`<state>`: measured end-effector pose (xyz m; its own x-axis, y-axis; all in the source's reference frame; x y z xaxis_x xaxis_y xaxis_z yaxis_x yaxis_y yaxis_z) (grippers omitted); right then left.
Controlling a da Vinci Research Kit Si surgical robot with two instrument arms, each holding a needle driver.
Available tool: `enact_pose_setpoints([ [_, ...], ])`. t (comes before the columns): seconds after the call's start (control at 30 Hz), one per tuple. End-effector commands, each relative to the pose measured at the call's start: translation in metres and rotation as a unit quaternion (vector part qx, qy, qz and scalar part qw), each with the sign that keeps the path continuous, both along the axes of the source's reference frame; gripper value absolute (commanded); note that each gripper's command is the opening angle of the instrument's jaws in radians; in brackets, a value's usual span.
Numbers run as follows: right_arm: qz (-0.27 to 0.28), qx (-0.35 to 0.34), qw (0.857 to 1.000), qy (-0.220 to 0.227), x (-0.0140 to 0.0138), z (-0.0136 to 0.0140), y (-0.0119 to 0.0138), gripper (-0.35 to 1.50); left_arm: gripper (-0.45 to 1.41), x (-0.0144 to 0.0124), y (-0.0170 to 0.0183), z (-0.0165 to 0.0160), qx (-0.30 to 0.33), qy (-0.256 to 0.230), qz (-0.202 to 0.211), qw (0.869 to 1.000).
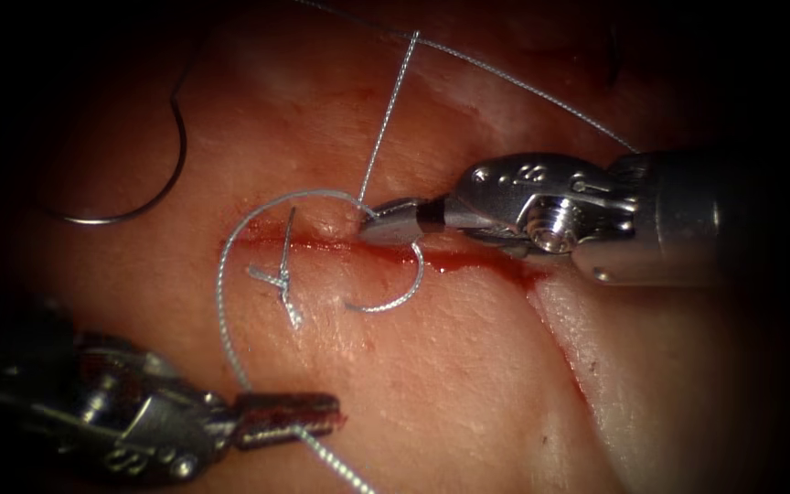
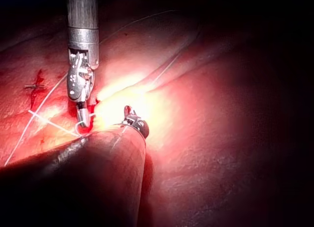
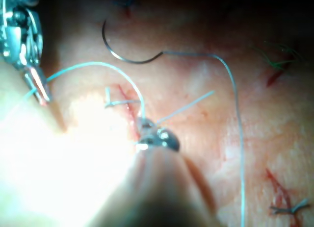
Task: Wound Closure
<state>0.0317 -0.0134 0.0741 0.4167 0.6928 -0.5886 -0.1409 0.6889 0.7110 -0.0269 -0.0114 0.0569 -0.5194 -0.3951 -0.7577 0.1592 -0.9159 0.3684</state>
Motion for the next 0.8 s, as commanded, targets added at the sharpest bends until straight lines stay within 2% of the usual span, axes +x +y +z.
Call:
enact_pose_setpoints([
  [0.03,-0.001,0.0,1.0,0.001,0.0005,0.0003,-0.0003,-0.35,-0.45,-0.0005,-0.0003,0.0006,0.001,-0.002,0.002,1.0],
  [0.2,-0.002,0.001,1.0,0.011,-0.0003,-0.0013,-0.0017,-0.35,-0.45,0.0039,0.0017,-0.0014,0.008,-0.008,0.002,1.0],
  [0.23,-0.003,0.004,1.0,0.013,-0.0004,-0.0018,-0.0021,-0.03,-0.45,0.0046,0.0021,-0.0017,0.005,-0.009,-0.002,1.0],
  [0.3,-0.007,0.001,1.0,0.02,-0.0009,-0.0031,-0.0027,0.21,-0.45,0.0056,0.0026,-0.002,0.002,-0.007,-0.009,1.0],
  [0.33,-0.007,-0.001,1.0,0.021,-0.001,-0.0037,-0.003,0.41,-0.45,0.0061,0.0028,-0.0021,0.0,-0.005,-0.01,1.0],
  [0.37,-0.007,-0.005,1.0,0.022,-0.0012,-0.0045,-0.0033,0.76,-0.45,0.0065,0.003,-0.0021,-0.003,-0.004,-0.014,1.0],
  [0.4,-0.006,-0.008,1.0,0.023,-0.0013,-0.0052,-0.0034,0.95,-0.45,0.0068,0.0031,-0.002,-0.003,-0.002,-0.017,1.0],
  [0.47,0.001,-0.009,1.0,0.03,-0.0015,-0.0064,-0.0037,1.16,-0.45,0.007,0.0032,-0.0017,-0.006,0.006,-0.025,1.0],
  [0.63,0.019,0.0,0.998,0.056,-0.0012,-0.0084,-0.003,1.42,-0.45,0.0064,0.003,-0.001,-0.009,0.005,-0.023,1.0],
  [0.77,0.036,-0.007,0.996,0.079,-0.0014,-0.0103,-0.0004,1.3,-0.45,0.0055,0.0028,-0.0008,-0.01,0.0,-0.016,1.0],
  [0.8,0.049,-0.014,0.995,0.084,-0.0015,-0.0108,0.0007,1.2,-0.45,0.0052,0.0027,-0.0007,-0.009,-0.002,-0.014,1.0],
])
